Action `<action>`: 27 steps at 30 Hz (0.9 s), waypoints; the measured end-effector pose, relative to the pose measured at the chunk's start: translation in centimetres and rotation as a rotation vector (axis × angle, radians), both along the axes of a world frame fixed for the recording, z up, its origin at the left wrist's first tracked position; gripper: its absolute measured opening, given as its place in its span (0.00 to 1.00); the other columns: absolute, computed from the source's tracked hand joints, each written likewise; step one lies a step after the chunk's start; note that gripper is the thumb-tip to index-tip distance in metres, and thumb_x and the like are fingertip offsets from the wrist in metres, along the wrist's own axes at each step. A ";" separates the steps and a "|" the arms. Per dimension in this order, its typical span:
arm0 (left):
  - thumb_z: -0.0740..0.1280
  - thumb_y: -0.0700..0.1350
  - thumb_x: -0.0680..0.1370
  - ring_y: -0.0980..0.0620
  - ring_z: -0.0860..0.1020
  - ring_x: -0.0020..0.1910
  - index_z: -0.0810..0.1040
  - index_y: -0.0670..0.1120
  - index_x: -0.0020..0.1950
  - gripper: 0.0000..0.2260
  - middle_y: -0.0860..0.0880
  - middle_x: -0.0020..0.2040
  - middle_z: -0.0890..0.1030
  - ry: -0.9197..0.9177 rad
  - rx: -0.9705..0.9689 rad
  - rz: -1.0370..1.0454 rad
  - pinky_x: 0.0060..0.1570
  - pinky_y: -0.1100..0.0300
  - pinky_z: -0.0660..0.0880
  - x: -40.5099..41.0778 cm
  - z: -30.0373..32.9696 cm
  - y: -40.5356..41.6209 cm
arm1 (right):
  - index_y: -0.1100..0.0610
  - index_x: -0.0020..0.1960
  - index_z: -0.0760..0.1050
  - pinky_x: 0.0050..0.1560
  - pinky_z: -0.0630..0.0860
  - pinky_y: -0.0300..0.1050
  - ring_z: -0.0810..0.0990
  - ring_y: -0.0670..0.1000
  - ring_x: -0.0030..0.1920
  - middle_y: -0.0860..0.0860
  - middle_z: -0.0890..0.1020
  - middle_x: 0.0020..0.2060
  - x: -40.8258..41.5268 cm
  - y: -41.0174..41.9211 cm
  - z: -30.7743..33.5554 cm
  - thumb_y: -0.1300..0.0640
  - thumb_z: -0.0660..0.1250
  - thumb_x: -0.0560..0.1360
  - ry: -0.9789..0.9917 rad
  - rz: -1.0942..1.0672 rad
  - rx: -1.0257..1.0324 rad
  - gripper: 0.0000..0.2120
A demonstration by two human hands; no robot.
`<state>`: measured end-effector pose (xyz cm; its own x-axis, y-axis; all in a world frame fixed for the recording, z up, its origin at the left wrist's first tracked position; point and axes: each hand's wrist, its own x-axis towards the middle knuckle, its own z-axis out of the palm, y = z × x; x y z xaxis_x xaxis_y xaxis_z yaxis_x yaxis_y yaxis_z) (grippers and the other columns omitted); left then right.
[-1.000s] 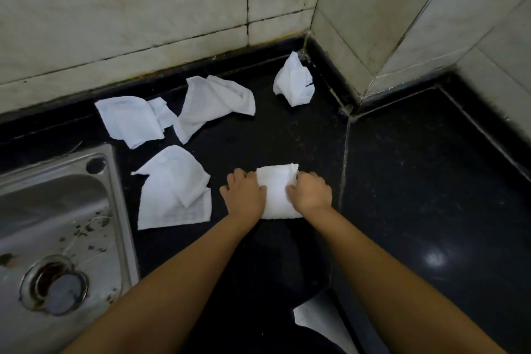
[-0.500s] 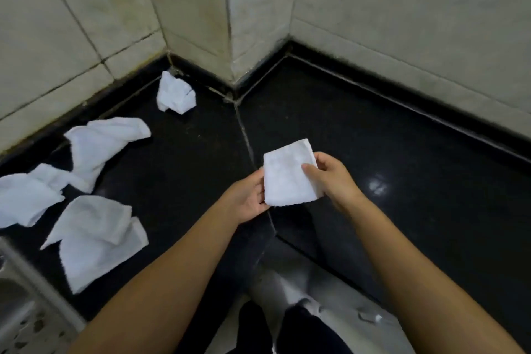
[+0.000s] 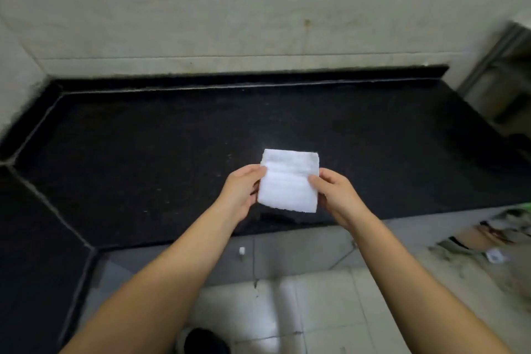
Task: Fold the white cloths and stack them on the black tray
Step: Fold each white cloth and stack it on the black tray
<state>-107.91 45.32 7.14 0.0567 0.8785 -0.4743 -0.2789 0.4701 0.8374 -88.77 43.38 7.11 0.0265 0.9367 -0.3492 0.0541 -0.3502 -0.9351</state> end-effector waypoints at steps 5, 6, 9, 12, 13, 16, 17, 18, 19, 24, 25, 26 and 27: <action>0.63 0.39 0.78 0.52 0.79 0.41 0.78 0.43 0.48 0.04 0.47 0.43 0.81 -0.010 0.004 -0.204 0.45 0.55 0.77 18.4 0.5 -2.7 | 0.55 0.48 0.78 0.44 0.79 0.48 0.81 0.52 0.45 0.53 0.82 0.47 17.1 -6.6 1.3 0.62 0.61 0.78 -0.011 -0.231 0.026 0.08; 0.63 0.39 0.79 0.51 0.79 0.41 0.78 0.44 0.48 0.04 0.47 0.43 0.81 -0.012 0.007 -0.250 0.45 0.55 0.77 21.9 0.8 -3.2 | 0.55 0.48 0.78 0.45 0.78 0.47 0.81 0.52 0.46 0.52 0.82 0.47 20.3 -7.7 1.6 0.61 0.61 0.79 -0.009 -0.282 0.023 0.07; 0.63 0.39 0.78 0.50 0.79 0.44 0.79 0.44 0.47 0.05 0.46 0.45 0.81 -0.008 0.046 -0.383 0.45 0.55 0.77 31.3 1.5 -4.0 | 0.54 0.48 0.78 0.49 0.77 0.50 0.81 0.54 0.49 0.53 0.83 0.50 28.7 -10.9 2.4 0.61 0.62 0.78 0.006 -0.421 0.025 0.07; 0.64 0.40 0.78 0.48 0.77 0.46 0.79 0.44 0.47 0.05 0.44 0.48 0.80 -0.017 0.067 -0.490 0.44 0.56 0.77 39.2 2.0 -4.1 | 0.55 0.46 0.78 0.45 0.74 0.49 0.80 0.53 0.43 0.53 0.82 0.45 35.5 -12.9 3.1 0.62 0.62 0.78 0.019 -0.554 0.052 0.08; 0.64 0.40 0.78 0.47 0.77 0.47 0.79 0.44 0.47 0.05 0.43 0.49 0.80 -0.020 0.070 -0.521 0.47 0.54 0.76 41.6 2.2 -3.9 | 0.55 0.45 0.78 0.42 0.73 0.47 0.79 0.53 0.41 0.53 0.82 0.44 37.6 -13.2 3.3 0.62 0.62 0.78 0.019 -0.592 0.062 0.08; 0.64 0.40 0.78 0.46 0.77 0.47 0.79 0.43 0.46 0.05 0.41 0.48 0.80 -0.037 0.092 -0.592 0.49 0.51 0.76 48.1 2.8 -2.6 | 0.55 0.46 0.78 0.38 0.75 0.44 0.79 0.51 0.39 0.52 0.81 0.43 43.3 -12.7 4.1 0.62 0.62 0.78 0.023 -0.664 0.081 0.07; 0.63 0.39 0.78 0.47 0.78 0.46 0.79 0.43 0.46 0.05 0.42 0.48 0.81 -0.050 0.101 -0.601 0.47 0.52 0.77 50.2 3.2 -1.9 | 0.56 0.46 0.77 0.40 0.76 0.45 0.79 0.52 0.40 0.53 0.81 0.43 45.2 -12.2 4.4 0.62 0.62 0.78 0.029 -0.677 0.093 0.07; 0.63 0.39 0.79 0.48 0.79 0.45 0.79 0.43 0.47 0.05 0.43 0.49 0.81 -0.064 0.112 -0.607 0.44 0.54 0.78 52.2 3.6 -1.0 | 0.56 0.46 0.77 0.42 0.76 0.48 0.79 0.52 0.41 0.53 0.81 0.43 47.0 -11.4 4.7 0.63 0.62 0.78 0.027 -0.685 0.108 0.07; 0.63 0.39 0.79 0.48 0.79 0.44 0.78 0.43 0.47 0.05 0.43 0.49 0.81 -0.079 0.123 -0.614 0.42 0.55 0.78 54.2 4.0 0.0 | 0.56 0.45 0.77 0.44 0.75 0.49 0.79 0.53 0.41 0.54 0.81 0.43 49.0 -10.5 5.1 0.63 0.62 0.78 0.019 -0.693 0.125 0.07; 0.63 0.40 0.79 0.50 0.79 0.43 0.78 0.40 0.53 0.06 0.44 0.48 0.80 -0.098 0.193 -0.642 0.41 0.56 0.78 64.5 6.6 6.9 | 0.53 0.45 0.78 0.41 0.76 0.46 0.79 0.51 0.44 0.50 0.82 0.45 59.3 -3.7 7.5 0.61 0.62 0.78 -0.049 -0.701 0.174 0.07; 0.63 0.39 0.79 0.50 0.78 0.42 0.78 0.41 0.51 0.05 0.45 0.46 0.80 -0.105 0.201 -0.635 0.41 0.56 0.78 66.5 7.5 8.5 | 0.53 0.44 0.78 0.39 0.76 0.43 0.79 0.50 0.42 0.50 0.82 0.43 61.3 -2.1 8.3 0.62 0.62 0.78 -0.050 -0.698 0.192 0.08; 0.62 0.39 0.79 0.51 0.78 0.41 0.78 0.42 0.49 0.05 0.45 0.44 0.80 -0.112 0.217 -0.630 0.40 0.57 0.77 68.3 8.5 9.9 | 0.54 0.44 0.78 0.36 0.75 0.40 0.79 0.47 0.39 0.49 0.82 0.42 63.1 -0.6 9.3 0.62 0.63 0.78 -0.051 -0.697 0.208 0.08; 0.62 0.39 0.79 0.51 0.78 0.39 0.78 0.42 0.47 0.05 0.46 0.42 0.80 -0.112 0.240 -0.627 0.38 0.59 0.77 70.1 9.5 11.4 | 0.54 0.44 0.78 0.33 0.75 0.38 0.79 0.46 0.37 0.49 0.82 0.41 64.9 0.9 10.2 0.62 0.63 0.78 -0.054 -0.699 0.223 0.08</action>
<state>-37.85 56.69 16.62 0.6270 0.7436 -0.2321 -0.1050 0.3759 0.9207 -23.88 44.26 17.36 0.6555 0.7434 -0.1333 -0.0642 -0.1211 -0.9906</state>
